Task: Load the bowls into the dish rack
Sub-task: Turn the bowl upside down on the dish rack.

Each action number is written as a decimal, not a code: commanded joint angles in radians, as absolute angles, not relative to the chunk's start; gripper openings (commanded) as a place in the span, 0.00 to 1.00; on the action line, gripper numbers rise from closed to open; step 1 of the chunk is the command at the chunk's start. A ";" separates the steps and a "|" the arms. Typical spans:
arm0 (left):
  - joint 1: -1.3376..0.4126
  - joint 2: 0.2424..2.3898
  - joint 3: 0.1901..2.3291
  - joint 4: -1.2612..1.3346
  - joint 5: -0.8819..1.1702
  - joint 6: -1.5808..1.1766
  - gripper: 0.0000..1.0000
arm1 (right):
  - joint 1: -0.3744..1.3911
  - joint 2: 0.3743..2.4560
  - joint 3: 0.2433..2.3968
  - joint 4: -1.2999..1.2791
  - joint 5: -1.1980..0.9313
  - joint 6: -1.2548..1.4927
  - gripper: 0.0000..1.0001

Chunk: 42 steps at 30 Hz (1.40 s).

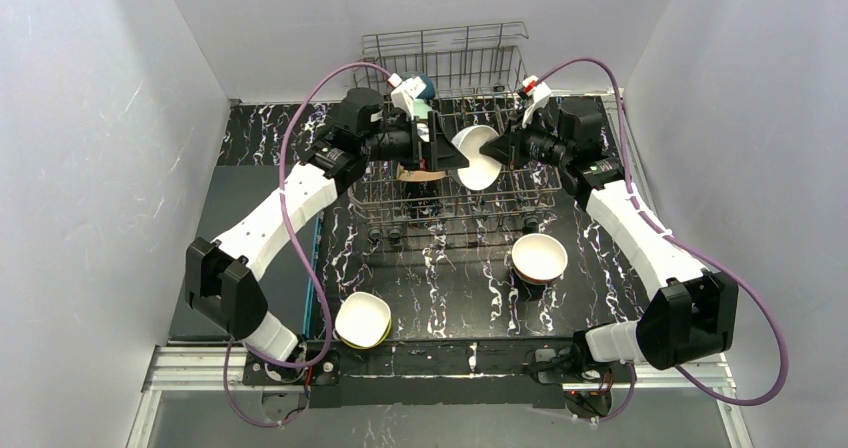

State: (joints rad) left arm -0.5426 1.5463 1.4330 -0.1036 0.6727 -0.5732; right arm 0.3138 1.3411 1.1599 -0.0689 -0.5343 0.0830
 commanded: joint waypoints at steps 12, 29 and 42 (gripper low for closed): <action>-0.586 1.614 1.508 -0.042 0.758 -0.687 0.80 | 0.331 1.326 1.155 0.072 -0.594 0.144 0.01; -0.557 1.643 1.493 -0.016 0.789 -0.688 0.00 | 0.331 1.320 1.153 0.014 -0.454 0.153 0.61; -0.525 1.778 1.637 -0.042 0.738 -0.457 0.00 | 0.330 1.266 1.148 -0.052 -0.264 0.118 0.93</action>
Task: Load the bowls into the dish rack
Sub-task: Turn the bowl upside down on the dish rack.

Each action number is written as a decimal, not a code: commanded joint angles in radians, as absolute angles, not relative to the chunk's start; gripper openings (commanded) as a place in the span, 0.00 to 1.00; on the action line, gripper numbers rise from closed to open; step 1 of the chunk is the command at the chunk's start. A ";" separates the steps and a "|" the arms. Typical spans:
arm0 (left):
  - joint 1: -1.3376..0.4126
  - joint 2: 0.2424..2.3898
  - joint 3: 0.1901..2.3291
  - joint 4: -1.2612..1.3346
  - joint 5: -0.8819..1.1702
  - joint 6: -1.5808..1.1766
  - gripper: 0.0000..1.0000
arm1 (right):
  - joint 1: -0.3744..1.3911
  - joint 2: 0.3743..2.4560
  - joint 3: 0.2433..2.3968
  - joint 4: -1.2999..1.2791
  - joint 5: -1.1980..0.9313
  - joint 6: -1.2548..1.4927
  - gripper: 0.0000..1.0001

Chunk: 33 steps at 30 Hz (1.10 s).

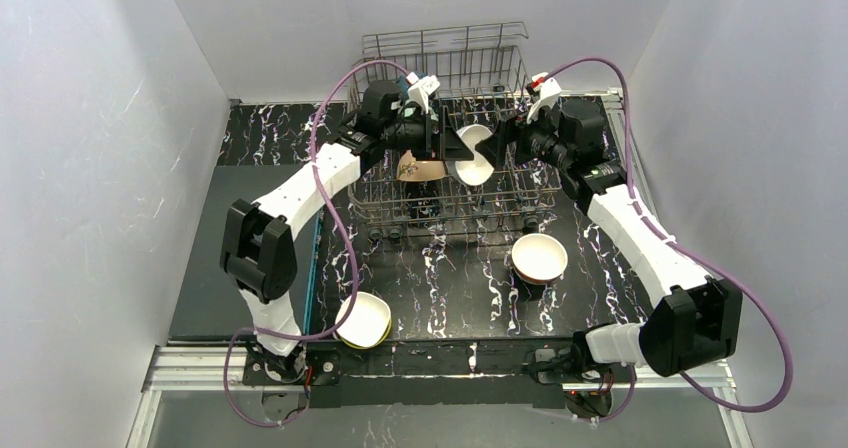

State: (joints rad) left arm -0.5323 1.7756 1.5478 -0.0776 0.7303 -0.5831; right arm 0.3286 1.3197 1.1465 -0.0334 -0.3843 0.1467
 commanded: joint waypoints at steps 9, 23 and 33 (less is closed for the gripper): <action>-0.526 1.943 1.883 -0.225 0.761 -0.196 0.00 | 0.329 1.160 1.113 -0.071 0.065 0.104 0.99; -0.648 1.984 1.925 -0.327 0.619 0.327 0.00 | 0.328 1.109 1.079 -0.079 0.173 0.098 0.99; -0.702 2.015 1.943 -0.343 0.507 0.464 0.00 | 0.330 1.110 1.078 -0.087 0.171 0.096 0.99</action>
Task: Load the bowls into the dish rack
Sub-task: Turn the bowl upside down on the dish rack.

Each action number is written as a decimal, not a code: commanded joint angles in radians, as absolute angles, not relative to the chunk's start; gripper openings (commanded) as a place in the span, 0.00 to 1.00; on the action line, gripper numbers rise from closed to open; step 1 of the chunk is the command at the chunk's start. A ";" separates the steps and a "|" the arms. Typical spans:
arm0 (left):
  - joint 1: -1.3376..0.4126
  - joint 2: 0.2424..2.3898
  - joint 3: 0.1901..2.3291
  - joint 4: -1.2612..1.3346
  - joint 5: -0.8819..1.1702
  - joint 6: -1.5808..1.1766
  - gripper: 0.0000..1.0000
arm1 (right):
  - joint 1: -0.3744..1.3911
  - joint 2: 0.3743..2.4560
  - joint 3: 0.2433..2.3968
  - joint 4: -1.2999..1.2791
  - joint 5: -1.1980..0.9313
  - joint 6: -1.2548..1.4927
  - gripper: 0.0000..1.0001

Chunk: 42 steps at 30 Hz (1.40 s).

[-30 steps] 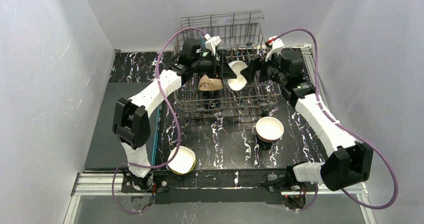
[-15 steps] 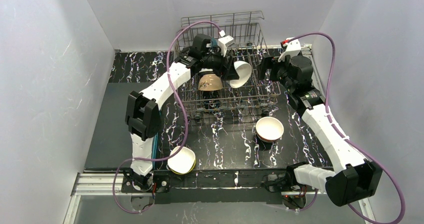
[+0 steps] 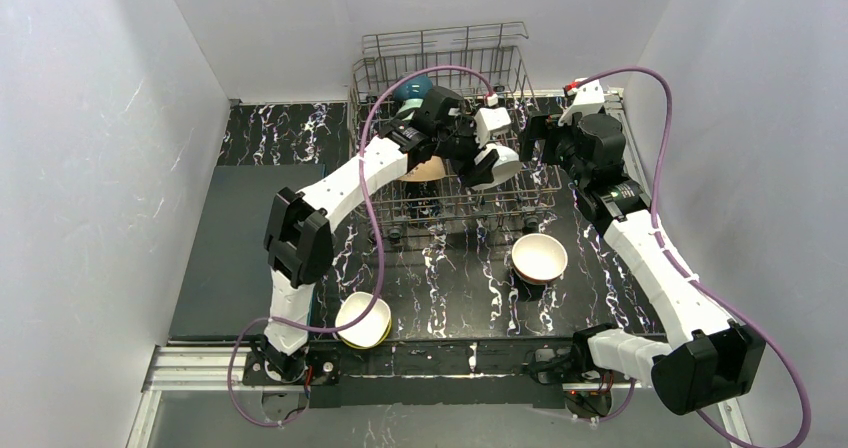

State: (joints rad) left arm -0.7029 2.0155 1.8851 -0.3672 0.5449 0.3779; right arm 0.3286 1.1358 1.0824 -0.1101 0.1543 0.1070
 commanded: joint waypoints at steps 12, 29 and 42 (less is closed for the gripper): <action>-0.713 2.047 1.967 -0.330 0.532 0.600 0.00 | 0.329 1.111 1.076 -0.091 0.191 0.085 0.99; -0.725 2.125 1.994 -0.400 0.601 0.697 0.00 | 0.329 1.131 1.077 -0.100 0.209 0.089 0.99; -0.739 2.140 1.974 -0.465 0.515 0.784 0.03 | 0.329 1.140 1.077 -0.097 0.199 0.090 0.99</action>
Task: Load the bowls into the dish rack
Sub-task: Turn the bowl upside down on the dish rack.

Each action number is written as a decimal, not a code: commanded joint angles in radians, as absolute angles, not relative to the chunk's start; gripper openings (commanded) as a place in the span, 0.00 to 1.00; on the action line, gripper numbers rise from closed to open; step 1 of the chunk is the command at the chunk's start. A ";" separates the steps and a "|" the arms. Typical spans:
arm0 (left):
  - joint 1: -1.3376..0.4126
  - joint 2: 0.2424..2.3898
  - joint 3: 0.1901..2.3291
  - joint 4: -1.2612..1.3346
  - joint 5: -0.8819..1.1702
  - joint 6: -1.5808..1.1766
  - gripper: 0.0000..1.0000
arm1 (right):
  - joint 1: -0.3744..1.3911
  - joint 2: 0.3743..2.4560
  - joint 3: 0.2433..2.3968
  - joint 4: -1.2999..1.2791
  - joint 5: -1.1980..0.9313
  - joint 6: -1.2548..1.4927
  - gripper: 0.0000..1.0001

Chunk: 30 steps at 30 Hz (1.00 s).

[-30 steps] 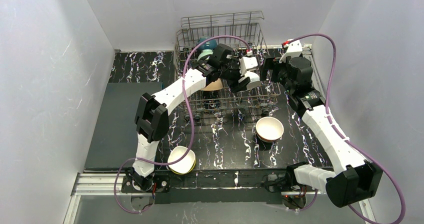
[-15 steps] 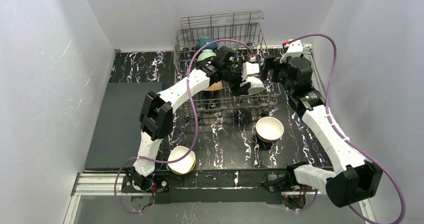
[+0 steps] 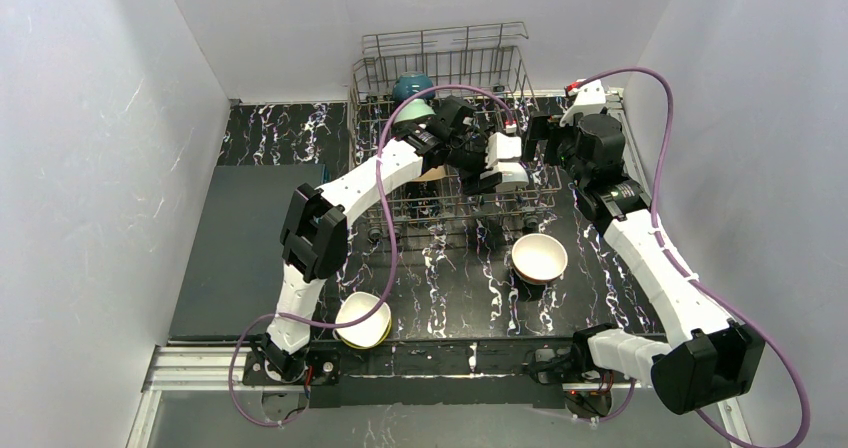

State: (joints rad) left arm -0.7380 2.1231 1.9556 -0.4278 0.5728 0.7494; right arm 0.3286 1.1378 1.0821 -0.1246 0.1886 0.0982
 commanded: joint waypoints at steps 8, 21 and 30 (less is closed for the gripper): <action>-0.745 2.099 1.955 -0.398 0.503 0.680 0.66 | 0.329 1.140 1.080 -0.097 0.189 0.094 0.99; -0.746 1.959 1.838 -0.327 0.518 0.698 0.98 | 0.329 1.131 1.076 -0.105 0.176 0.095 0.99; -0.745 1.923 1.845 -0.417 0.502 0.770 0.98 | 0.328 1.129 1.076 -0.125 0.136 0.091 0.99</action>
